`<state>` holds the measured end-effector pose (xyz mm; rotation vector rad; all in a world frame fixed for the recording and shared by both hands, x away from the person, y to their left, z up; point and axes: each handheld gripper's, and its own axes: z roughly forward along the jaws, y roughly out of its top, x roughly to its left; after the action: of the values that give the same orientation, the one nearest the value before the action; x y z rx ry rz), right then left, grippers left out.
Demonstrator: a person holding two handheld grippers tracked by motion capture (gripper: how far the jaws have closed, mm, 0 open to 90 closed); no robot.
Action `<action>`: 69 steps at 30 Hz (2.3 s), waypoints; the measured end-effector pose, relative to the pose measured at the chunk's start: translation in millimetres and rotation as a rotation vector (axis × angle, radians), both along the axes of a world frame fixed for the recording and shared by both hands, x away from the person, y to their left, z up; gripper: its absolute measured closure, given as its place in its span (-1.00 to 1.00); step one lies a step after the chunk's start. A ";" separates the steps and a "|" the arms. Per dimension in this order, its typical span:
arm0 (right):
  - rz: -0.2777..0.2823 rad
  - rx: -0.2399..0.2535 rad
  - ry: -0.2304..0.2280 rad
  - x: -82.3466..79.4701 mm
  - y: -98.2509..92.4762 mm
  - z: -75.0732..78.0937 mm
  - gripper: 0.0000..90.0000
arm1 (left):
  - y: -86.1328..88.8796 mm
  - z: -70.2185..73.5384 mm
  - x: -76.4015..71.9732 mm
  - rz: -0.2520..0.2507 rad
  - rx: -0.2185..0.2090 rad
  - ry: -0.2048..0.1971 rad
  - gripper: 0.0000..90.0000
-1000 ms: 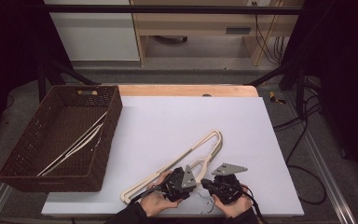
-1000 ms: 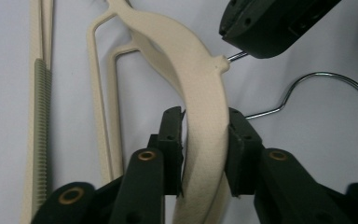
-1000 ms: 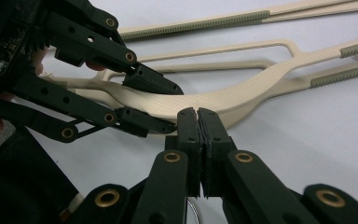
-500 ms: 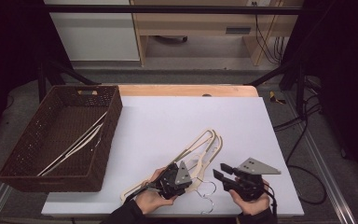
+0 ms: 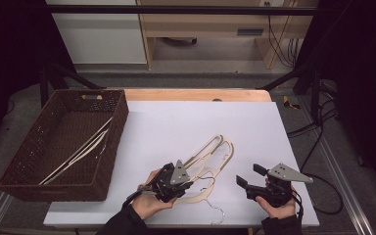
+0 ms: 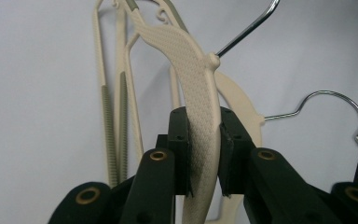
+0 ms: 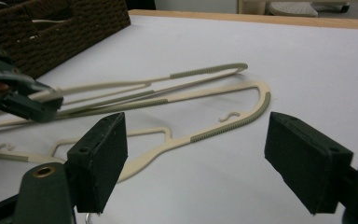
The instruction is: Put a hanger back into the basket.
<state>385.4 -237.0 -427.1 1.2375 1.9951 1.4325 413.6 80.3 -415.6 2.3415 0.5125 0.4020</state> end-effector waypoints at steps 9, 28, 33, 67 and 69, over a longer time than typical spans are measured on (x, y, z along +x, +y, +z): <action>0.003 -0.031 0.011 2.2 -3.3 -7.2 -0.66 | 19.6 13.6 6.7 0.074 -0.029 -0.028 0.80; 0.010 -0.040 0.012 2.6 -3.5 -9.7 -0.80 | 64.1 29.5 26.0 0.198 -0.118 -0.061 0.91; 0.004 -0.043 0.008 2.4 -4.5 -9.2 -0.82 | 73.6 44.4 20.7 0.201 -0.142 -0.094 0.91; -0.005 -0.036 -0.049 -0.6 -8.2 -0.2 -0.95 | 133.8 172.2 3.6 0.185 -0.260 -0.244 0.91; -0.004 -0.037 -0.052 -0.5 -8.8 -0.1 -0.96 | 141.3 177.3 7.9 0.188 -0.260 -0.245 0.91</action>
<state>384.9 -245.8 -427.1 1.1762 1.9751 1.4049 421.5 221.7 -238.3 1.9690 0.6275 0.6597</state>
